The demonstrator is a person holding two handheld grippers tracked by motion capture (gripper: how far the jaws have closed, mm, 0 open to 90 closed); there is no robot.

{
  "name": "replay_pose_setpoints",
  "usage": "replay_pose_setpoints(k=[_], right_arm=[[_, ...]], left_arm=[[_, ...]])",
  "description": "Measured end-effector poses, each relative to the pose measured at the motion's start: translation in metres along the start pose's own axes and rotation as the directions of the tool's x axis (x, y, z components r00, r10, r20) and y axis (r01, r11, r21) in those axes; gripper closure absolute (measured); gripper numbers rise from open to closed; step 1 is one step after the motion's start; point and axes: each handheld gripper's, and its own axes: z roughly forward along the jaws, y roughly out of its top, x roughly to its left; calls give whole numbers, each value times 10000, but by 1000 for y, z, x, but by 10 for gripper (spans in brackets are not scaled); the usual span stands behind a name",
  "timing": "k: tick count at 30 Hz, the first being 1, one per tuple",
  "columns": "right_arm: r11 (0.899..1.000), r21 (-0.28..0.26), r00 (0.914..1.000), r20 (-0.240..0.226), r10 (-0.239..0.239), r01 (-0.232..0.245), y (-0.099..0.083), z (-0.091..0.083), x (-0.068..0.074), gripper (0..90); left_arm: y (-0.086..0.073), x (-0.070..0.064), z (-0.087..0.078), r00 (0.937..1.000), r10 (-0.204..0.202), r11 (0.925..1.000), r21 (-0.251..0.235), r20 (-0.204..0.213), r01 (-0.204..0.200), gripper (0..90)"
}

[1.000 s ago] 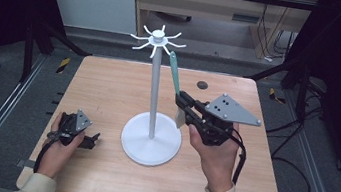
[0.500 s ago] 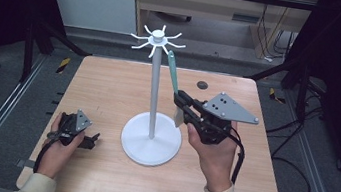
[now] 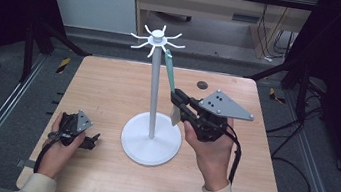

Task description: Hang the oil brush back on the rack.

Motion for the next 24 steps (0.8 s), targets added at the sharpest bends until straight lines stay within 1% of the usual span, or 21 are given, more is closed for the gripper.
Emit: replay_pose_setpoints(k=[9,16,21,24], right_arm=[[10000,34,10000,-25,40,-40,0,6,-1,820],[10000,23,10000,-20,31,-31,0,8,-1,820],[10000,14,10000,-48,63,-63,0,9,-1,819],[9999,3,9999,-28,102,-102,0,9,-1,819]], left_arm=[[0,0,0,10000,-11,10000,4,-12,11,29],[0,0,0,10000,-2,10000,2,-6,2,29],[-1,2,-1,9999,-100,9999,-18,-50,100,29],[-1,3,-1,10000,-82,10000,22,-33,82,29]])
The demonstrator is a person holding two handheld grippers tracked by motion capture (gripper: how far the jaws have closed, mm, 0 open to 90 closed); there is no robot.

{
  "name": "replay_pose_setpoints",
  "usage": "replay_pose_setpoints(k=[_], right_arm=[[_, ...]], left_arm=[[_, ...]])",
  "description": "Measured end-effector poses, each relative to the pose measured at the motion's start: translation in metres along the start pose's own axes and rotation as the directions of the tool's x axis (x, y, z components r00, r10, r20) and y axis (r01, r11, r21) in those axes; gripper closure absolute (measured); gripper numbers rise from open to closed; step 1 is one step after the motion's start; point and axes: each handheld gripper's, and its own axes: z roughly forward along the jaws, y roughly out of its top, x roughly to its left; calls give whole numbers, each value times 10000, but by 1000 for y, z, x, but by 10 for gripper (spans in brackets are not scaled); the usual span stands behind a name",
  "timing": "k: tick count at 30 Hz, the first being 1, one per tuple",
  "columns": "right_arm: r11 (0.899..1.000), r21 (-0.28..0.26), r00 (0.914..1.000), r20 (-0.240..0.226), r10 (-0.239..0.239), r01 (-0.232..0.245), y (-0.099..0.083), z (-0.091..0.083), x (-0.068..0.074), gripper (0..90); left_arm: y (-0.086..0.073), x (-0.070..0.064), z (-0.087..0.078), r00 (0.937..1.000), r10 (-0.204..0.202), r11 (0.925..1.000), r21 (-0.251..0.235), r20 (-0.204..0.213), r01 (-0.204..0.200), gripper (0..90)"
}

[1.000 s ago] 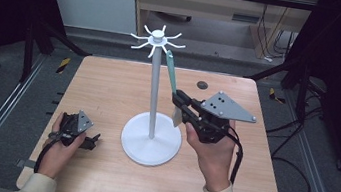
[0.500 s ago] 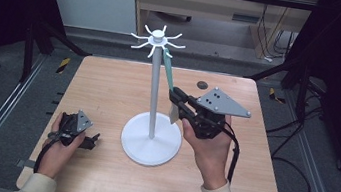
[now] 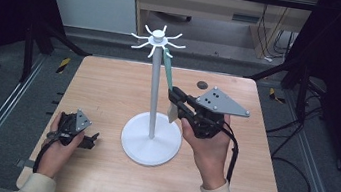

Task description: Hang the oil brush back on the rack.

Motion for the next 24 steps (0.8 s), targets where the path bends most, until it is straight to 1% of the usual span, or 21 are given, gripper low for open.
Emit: replay_pose_setpoints(k=[5,10,14,16,21,22,23,24], right_arm=[[10000,32,10000,32,-32,32,0,1,2,818],[9999,80,10000,62,-71,71,0,2,2,815],[10000,11,10000,30,-42,42,0,1,2,805],[9999,23,9999,46,-118,118,1,0,2,803],[9997,14,9994,216,-261,261,4,-6,2,795],[9995,38,9991,284,-318,317,4,-7,2,791],[9992,102,9981,483,-393,388,5,-10,1,781],[9992,102,9981,483,-393,388,5,-10,1,781]], left_arm=[[1,-2,1,10000,59,10000,-33,1,-59,29],[0,-1,1,10000,-4,10000,-25,-4,4,29],[1,-1,1,10000,22,10000,-17,20,-22,29],[1,-2,1,10000,26,10000,-32,25,-26,29],[1,-1,1,10000,22,10000,-14,12,-22,29],[1,-1,0,10000,26,10000,-17,15,-26,29],[1,-1,1,10000,26,10000,-19,20,-26,29],[1,-2,1,10000,26,10000,-25,28,-26,29]])
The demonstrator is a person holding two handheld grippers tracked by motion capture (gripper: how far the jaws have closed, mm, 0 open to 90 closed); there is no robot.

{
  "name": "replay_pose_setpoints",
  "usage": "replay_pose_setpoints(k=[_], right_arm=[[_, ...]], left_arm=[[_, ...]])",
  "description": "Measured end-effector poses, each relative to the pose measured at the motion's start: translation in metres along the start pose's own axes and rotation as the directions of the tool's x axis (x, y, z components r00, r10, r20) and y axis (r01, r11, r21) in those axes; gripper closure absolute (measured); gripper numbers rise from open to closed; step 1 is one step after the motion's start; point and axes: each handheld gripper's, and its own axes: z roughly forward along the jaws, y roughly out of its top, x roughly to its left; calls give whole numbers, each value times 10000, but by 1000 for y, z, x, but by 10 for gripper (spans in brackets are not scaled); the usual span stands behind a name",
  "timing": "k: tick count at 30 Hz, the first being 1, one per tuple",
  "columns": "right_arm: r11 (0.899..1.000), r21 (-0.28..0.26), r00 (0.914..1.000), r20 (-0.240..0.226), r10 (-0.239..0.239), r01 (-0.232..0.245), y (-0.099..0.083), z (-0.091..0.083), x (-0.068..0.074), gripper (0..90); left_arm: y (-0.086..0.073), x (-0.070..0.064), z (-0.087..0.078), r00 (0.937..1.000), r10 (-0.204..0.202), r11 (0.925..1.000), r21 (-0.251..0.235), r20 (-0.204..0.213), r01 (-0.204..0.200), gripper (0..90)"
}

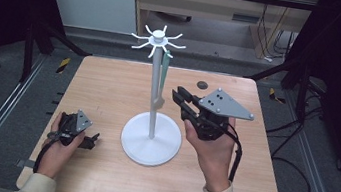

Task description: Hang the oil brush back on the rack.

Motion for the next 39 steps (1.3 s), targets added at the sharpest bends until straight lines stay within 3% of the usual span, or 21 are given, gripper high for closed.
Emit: replay_pose_setpoints(k=[3,7,12,21,22,23,25,32,39], right_arm=[[9996,166,9983,528,-238,229,1,-6,-3,769],[9990,343,9961,830,-315,287,1,-9,-6,726],[9976,677,9902,1374,-249,156,-3,-9,-13,521],[9926,1207,9776,2071,-374,124,-11,-5,-21,321],[9921,1254,9720,2321,-360,68,-12,-4,-22,242],[9921,1254,9720,2321,-360,68,-12,-4,-22,242],[9917,1284,9633,2660,-366,23,-15,-3,-24,174],[9862,1657,9539,2966,-455,-45,-26,2,-34,117],[9795,2014,9506,3054,-559,-71,-40,5,-44,83]], left_arm=[[0,0,0,10000,27,10000,40,22,-27,28],[0,0,0,10000,-5,10000,11,7,5,29],[0,0,0,10000,-47,10000,-33,-8,47,28],[0,0,0,10000,-61,10000,-45,14,61,28],[0,0,0,10000,-75,10000,-51,-17,75,28],[0,1,0,9999,-93,9999,-61,-57,93,28],[0,1,-1,9999,-139,9999,-96,-85,138,28],[0,1,-1,9999,-114,9999,-92,-31,114,28],[0,3,-2,9995,-314,9993,-218,-60,313,28]])
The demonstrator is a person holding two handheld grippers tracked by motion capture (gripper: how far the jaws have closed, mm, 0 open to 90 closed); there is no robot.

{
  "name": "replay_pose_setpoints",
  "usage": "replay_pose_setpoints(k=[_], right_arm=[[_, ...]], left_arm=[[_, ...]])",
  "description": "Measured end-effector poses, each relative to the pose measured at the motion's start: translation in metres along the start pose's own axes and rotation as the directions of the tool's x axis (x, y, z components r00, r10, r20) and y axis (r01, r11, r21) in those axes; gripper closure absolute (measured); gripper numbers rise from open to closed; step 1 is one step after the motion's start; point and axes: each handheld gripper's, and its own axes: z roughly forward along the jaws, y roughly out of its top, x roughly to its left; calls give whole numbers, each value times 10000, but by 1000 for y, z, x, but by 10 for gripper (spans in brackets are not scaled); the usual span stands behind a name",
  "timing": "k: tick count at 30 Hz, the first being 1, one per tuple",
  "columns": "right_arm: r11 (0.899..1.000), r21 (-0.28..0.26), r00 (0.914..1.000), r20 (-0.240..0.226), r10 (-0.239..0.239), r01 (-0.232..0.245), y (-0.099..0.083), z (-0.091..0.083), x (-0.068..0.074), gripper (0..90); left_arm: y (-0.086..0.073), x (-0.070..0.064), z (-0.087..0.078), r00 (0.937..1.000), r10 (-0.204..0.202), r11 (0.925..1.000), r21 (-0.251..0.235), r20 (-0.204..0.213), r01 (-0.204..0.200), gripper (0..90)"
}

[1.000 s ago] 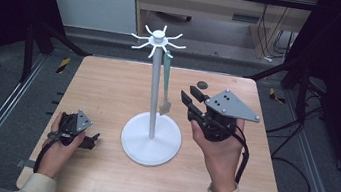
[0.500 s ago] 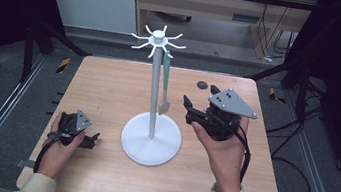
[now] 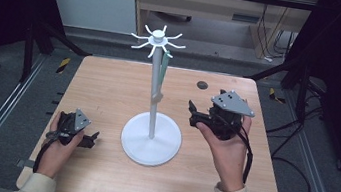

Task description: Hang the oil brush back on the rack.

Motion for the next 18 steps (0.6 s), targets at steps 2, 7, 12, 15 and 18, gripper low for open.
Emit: replay_pose_setpoints(k=[2,7,12,15,18], right_arm=[[9999,124,10000,65,-17,16,-4,3,-3,80],[9991,413,9999,105,126,-131,-16,8,-12,74],[9974,688,9995,213,220,-234,-28,14,-20,68],[9954,908,9992,287,274,-299,-38,18,-26,64],[9910,1259,9982,439,398,-450,-48,24,-31,65]], left_arm=[[0,0,0,10000,-25,10000,-11,7,25,28],[0,0,0,10000,0,10000,-13,18,0,28],[0,0,0,10000,-33,10000,-26,18,33,28],[0,0,0,10000,-8,10000,-24,18,8,28],[0,0,0,10000,-2,10000,-16,25,2,28]])
